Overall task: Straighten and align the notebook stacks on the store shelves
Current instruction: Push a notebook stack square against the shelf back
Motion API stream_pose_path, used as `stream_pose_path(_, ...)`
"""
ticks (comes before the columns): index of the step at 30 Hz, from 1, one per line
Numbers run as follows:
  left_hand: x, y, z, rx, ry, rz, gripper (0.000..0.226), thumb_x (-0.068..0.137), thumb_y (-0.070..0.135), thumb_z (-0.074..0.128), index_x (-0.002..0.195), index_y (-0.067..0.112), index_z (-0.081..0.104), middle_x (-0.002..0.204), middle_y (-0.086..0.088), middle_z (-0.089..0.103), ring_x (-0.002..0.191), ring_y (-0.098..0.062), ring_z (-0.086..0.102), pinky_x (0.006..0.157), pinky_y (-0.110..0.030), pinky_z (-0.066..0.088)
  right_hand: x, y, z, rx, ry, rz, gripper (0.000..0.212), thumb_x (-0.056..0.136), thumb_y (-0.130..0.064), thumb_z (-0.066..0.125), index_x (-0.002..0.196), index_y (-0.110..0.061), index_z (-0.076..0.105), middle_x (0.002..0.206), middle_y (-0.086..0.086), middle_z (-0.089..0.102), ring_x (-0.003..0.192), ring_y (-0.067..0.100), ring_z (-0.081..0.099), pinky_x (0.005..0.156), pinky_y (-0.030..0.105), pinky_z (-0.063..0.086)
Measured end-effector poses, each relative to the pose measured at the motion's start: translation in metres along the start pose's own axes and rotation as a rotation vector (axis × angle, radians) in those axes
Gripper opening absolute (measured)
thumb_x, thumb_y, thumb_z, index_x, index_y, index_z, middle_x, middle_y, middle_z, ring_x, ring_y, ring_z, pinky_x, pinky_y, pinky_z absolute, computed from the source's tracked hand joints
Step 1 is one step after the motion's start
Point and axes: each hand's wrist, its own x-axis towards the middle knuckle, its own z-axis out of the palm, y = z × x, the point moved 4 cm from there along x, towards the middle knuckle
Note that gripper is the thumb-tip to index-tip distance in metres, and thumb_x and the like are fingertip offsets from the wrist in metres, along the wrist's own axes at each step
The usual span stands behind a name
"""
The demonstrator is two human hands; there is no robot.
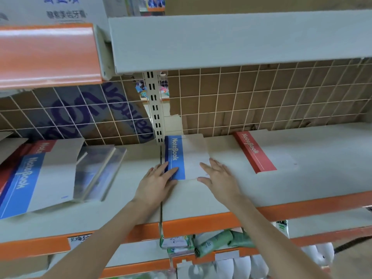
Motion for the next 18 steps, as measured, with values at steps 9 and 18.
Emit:
stream_pose_path(9, -0.0034, 0.0032, -0.0006, -0.027, 0.013, -0.096, 0.05, 0.097, 0.051, 0.032, 0.144, 0.035, 0.032, 0.154, 0.0, 0.028, 0.142, -0.016, 0.022, 0.115, -0.027, 0.007, 0.0054, 0.0062, -0.0037, 0.17, -0.006, 0.049, 0.066, 0.091, -0.046, 0.054, 0.147, -0.02, 0.031, 0.156, 0.004, 0.023, 0.145, 0.013, 0.015, 0.112, 0.025, 0.005)
stream_pose_path(18, -0.0048, 0.0038, 0.0011, -0.059, 0.044, -0.122, 0.048, 0.096, 0.05, 0.036, 0.141, 0.034, 0.038, 0.151, 0.0, 0.033, 0.141, -0.013, 0.023, 0.115, -0.028, 0.006, 0.0099, 0.0094, -0.0046, 0.184, -0.041, 0.033, 0.064, 0.092, -0.044, 0.054, 0.147, -0.02, 0.032, 0.157, 0.005, 0.022, 0.145, 0.013, 0.012, 0.113, 0.026, 0.001)
